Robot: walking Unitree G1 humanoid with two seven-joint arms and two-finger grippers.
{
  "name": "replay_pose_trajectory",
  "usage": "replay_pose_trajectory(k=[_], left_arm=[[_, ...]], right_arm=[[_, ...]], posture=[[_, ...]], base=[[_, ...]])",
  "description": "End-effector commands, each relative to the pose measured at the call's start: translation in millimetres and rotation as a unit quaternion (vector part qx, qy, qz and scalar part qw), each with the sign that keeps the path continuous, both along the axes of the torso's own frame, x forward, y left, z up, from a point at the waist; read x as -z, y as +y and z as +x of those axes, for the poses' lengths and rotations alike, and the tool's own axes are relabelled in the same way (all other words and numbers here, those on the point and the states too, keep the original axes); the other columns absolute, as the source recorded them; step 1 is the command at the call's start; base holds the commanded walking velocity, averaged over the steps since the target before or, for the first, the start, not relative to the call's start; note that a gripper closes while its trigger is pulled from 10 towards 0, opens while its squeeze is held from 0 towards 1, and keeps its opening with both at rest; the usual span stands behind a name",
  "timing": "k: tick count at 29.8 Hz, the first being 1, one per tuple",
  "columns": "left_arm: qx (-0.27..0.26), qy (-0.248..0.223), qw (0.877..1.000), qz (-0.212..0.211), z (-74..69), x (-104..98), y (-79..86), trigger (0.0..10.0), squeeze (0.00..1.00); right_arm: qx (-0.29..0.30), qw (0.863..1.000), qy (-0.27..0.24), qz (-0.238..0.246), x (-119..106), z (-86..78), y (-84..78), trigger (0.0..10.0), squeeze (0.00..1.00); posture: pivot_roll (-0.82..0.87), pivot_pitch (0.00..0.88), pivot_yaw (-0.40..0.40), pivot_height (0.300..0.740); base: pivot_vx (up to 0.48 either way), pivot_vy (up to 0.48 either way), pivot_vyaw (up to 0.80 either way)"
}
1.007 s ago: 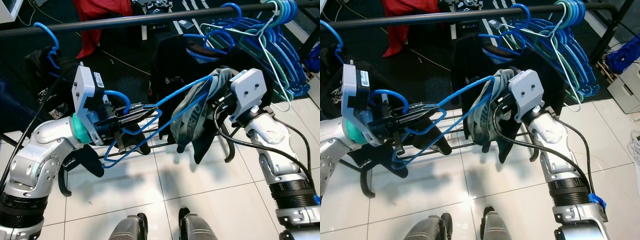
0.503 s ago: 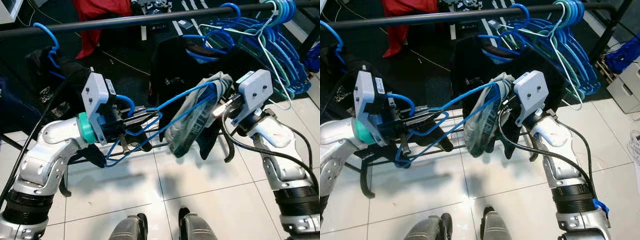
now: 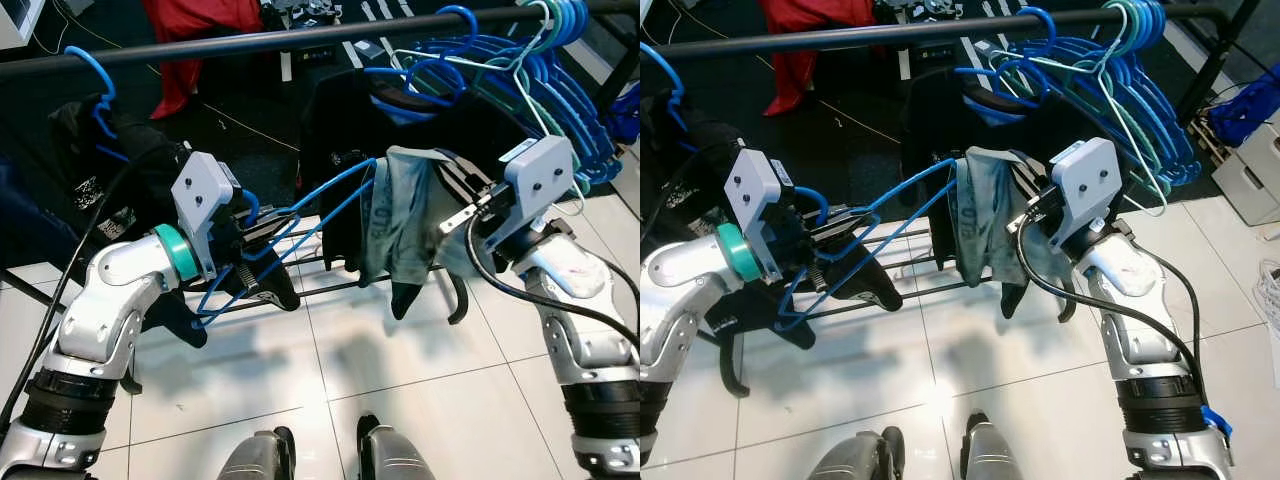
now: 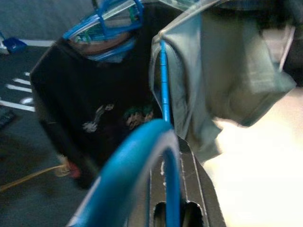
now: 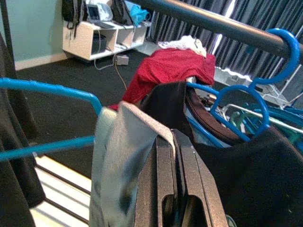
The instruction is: Hang hanger
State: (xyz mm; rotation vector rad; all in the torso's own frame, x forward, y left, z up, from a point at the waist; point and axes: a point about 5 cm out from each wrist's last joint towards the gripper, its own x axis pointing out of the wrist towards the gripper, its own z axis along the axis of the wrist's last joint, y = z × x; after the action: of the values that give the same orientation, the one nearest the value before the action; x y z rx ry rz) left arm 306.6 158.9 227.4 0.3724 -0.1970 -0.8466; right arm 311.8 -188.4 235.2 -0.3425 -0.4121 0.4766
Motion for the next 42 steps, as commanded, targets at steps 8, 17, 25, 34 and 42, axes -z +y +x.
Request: replay_pose_trajectory(k=[8, 17, 25, 34, 42], left_arm=[[0.068, -0.017, 0.990, 0.119, -17.9, 18.7, -0.6, 10.0, 0.00], [0.057, -0.009, 0.996, 0.070, -17.3, 17.0, -5.3, 10.0, 0.00], [0.024, -0.029, 0.999, 0.030, -7.2, 5.6, -0.9, 10.0, 0.00], [-0.004, -0.062, 0.998, -0.017, 7.8, -21.2, -1.4, 10.0, 0.00], [0.030, -0.056, 0.998, -0.030, 4.6, -24.4, -13.1, 10.0, 0.00]], right_arm=[[0.019, 0.999, -0.016, -0.029, -25.7, 3.7, -15.7, 10.0, 0.00], [0.058, 0.997, -0.047, 0.011, -41.1, 5.5, -27.5, 10.0, 0.00], [0.027, 0.999, -0.014, 0.012, -28.5, -2.6, -20.5, 10.0, 0.00], [0.001, 0.998, 0.046, 0.030, 15.0, -32.2, 4.8, 10.0, 1.00], [0.023, 0.997, 0.071, 0.022, 37.4, -30.0, 2.4, 10.0, 1.00]], posture=[[-0.14, 0.144, 0.049, 0.740], [-0.14, 0.154, 0.051, 0.740], [-0.14, 0.154, 0.048, 0.740], [-0.14, 0.164, 0.051, 0.740], [-0.14, 0.165, 0.067, 0.740]], base=[[0.000, 0.000, 0.00], [0.000, 0.000, 0.00], [0.000, 0.000, 0.00], [0.000, 0.000, 0.00], [0.000, 0.000, 0.00]])
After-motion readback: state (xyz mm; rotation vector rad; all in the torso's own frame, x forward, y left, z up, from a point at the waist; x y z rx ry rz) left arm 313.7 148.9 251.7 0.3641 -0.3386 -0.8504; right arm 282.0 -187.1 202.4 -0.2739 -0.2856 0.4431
